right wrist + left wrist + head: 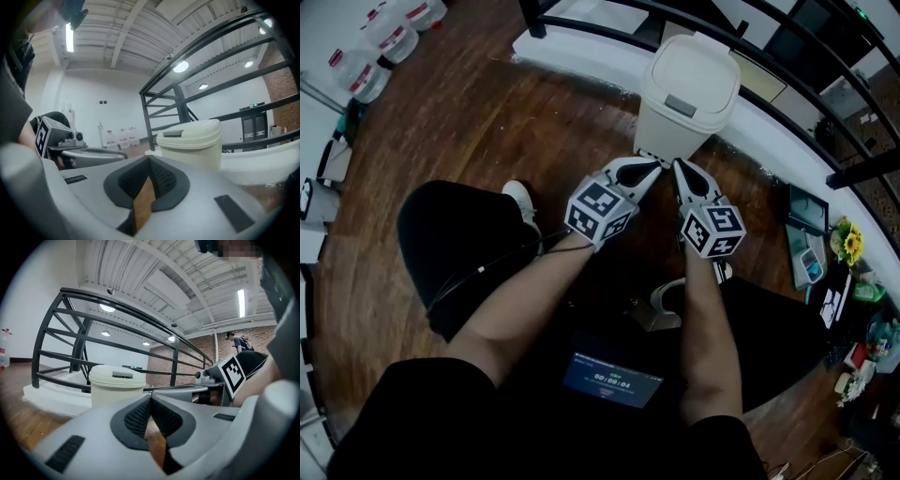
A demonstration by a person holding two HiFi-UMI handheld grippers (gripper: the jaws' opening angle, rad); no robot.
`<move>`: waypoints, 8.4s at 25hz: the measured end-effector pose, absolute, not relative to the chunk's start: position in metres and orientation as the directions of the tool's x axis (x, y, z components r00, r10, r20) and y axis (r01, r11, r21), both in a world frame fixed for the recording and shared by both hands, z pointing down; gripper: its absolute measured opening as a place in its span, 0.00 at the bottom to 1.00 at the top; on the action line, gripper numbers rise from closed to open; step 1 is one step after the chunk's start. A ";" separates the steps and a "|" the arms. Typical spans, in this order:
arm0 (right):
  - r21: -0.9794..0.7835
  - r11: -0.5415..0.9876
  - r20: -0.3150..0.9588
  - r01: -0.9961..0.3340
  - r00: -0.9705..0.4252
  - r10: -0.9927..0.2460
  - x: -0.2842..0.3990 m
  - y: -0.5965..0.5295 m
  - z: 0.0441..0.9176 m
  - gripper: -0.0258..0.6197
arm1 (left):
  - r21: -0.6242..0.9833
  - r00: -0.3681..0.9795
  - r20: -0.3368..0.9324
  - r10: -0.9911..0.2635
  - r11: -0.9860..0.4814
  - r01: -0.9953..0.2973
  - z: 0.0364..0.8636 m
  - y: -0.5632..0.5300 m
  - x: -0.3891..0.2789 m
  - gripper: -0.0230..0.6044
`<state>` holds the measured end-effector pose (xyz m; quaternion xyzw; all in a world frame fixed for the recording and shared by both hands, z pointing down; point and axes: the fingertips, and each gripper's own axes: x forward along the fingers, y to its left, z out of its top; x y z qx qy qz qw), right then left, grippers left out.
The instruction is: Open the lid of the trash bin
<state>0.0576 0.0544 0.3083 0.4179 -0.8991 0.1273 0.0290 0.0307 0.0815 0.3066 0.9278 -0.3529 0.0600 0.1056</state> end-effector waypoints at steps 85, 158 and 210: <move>-0.324 0.406 0.542 -0.855 -0.519 -0.661 0.071 -0.131 0.591 0.08 | 0.285 0.655 0.630 -0.417 -0.661 -0.695 0.685 -0.165 0.068 0.10; -0.280 0.361 0.611 -0.890 -0.455 -0.648 0.097 -0.125 0.601 0.08 | 0.332 0.564 0.734 -0.379 -0.524 -0.784 0.710 -0.170 0.065 0.09; -0.268 0.369 0.591 -0.890 -0.454 -0.667 0.096 -0.116 0.587 0.08 | 0.344 0.573 0.724 -0.384 -0.520 -0.782 0.706 -0.164 0.063 0.10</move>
